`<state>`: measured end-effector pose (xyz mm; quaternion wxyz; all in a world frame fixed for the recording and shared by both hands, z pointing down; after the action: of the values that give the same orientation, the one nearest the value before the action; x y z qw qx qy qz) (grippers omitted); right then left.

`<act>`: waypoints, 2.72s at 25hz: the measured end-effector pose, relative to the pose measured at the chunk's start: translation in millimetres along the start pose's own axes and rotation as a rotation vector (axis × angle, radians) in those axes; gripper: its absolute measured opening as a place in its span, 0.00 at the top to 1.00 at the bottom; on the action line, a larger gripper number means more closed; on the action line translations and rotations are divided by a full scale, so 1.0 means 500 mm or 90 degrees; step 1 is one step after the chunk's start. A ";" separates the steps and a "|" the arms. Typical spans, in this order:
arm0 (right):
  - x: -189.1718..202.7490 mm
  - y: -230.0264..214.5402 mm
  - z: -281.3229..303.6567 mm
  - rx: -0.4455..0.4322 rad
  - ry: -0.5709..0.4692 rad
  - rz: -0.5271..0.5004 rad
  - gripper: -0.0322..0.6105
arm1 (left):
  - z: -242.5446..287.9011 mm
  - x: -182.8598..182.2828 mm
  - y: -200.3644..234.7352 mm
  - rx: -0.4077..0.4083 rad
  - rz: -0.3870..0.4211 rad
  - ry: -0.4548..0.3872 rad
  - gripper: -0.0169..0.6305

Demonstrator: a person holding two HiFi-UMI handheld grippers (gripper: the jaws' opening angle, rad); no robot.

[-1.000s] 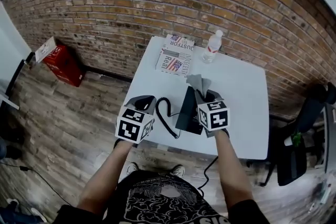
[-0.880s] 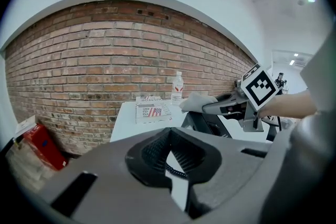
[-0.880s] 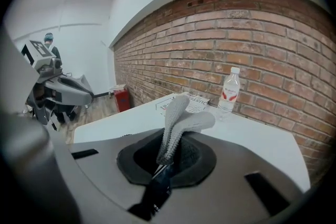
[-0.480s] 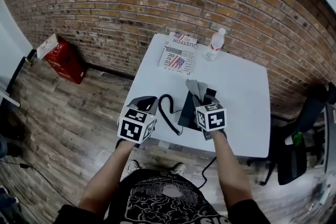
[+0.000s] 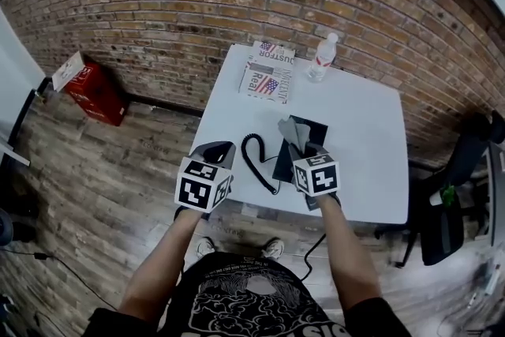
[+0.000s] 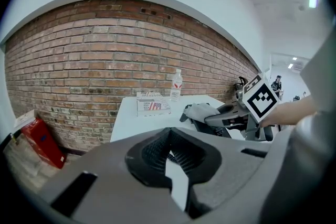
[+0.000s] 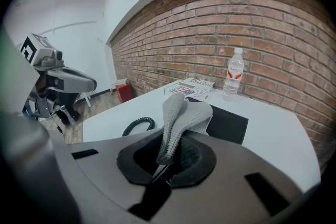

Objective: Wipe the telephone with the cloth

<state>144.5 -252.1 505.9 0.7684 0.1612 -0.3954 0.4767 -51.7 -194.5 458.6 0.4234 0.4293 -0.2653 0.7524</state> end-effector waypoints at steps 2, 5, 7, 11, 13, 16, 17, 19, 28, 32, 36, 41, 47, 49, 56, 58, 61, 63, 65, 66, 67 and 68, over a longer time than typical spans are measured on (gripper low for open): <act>0.008 0.006 -0.003 0.001 0.003 0.003 0.93 | -0.003 0.003 -0.001 0.004 0.001 0.001 0.96; 0.021 0.017 -0.007 0.005 0.008 0.008 0.93 | -0.007 0.006 -0.002 0.013 0.004 0.001 0.96; 0.029 0.024 -0.009 0.009 0.011 0.011 0.93 | -0.009 0.007 -0.003 0.021 0.009 0.000 0.96; 0.046 0.034 -0.014 0.015 0.014 0.020 0.93 | -0.012 0.012 -0.006 0.033 0.015 -0.002 0.96; 0.055 0.039 -0.017 0.018 0.016 0.025 0.93 | -0.014 0.014 -0.006 0.039 0.017 -0.003 0.96; 0.069 0.048 -0.021 0.022 0.020 0.034 0.93 | -0.019 0.018 -0.006 0.046 0.020 -0.002 0.96; 0.074 0.050 -0.022 0.023 0.022 0.037 0.93 | -0.020 0.020 -0.006 0.049 0.021 -0.001 0.96; 0.084 0.056 -0.024 0.026 0.025 0.042 0.93 | -0.023 0.022 -0.006 0.054 0.024 0.000 0.96; 0.119 0.082 -0.028 0.043 0.030 0.065 0.93 | -0.032 0.041 0.002 0.078 0.034 0.004 0.96; 0.135 0.093 -0.029 0.051 0.034 0.075 0.93 | -0.037 0.049 0.009 0.089 0.038 0.006 0.96; 0.150 0.105 -0.031 0.059 0.036 0.086 0.93 | -0.040 0.056 0.012 0.102 0.044 0.007 0.96; 0.168 0.117 -0.034 0.072 0.035 0.099 0.93 | -0.044 0.067 0.015 0.119 0.056 0.011 0.96; 0.185 0.132 -0.036 0.079 0.034 0.112 0.93 | -0.048 0.073 0.020 0.130 0.066 0.012 0.96; 0.189 0.135 -0.035 0.081 0.033 0.116 0.93 | -0.048 0.076 0.023 0.132 0.067 0.013 0.96; 0.170 0.132 -0.060 0.089 0.016 0.127 0.93 | -0.046 0.077 0.036 0.130 0.064 0.015 0.96; 0.152 0.124 -0.076 0.093 -0.002 0.128 0.93 | -0.043 0.075 0.037 0.128 0.064 0.015 0.96; 0.119 0.108 -0.099 0.098 -0.027 0.119 0.93 | -0.038 0.070 0.034 0.126 0.063 0.019 0.96; 0.094 0.092 -0.114 0.100 -0.043 0.112 0.93 | -0.033 0.064 0.029 0.125 0.063 0.021 0.96; 0.068 0.074 -0.126 0.099 -0.058 0.105 0.93 | -0.026 0.058 0.022 0.122 0.062 0.023 0.96; 0.054 0.064 -0.131 0.098 -0.065 0.102 0.93 | -0.022 0.054 0.018 0.120 0.062 0.024 0.96; 0.041 0.052 -0.136 0.096 -0.072 0.099 0.93 | -0.017 0.051 0.016 0.118 0.061 0.024 0.96; 0.026 0.040 -0.139 0.094 -0.078 0.096 0.93 | -0.012 0.047 0.013 0.115 0.060 0.025 0.96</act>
<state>161.9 -190.9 469.1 0.6909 0.2161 -0.4164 0.5501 -66.3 -183.7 476.1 0.3520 0.4381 -0.2078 0.8006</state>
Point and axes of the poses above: the fingertips, and each gripper's own axes: z forward along the fingers, y to its left, x out of its underside, the point moved 5 cm from there along -z, backward along the fingers, and after that the axes turned 10 degrees about z, right-handed, at the moved point
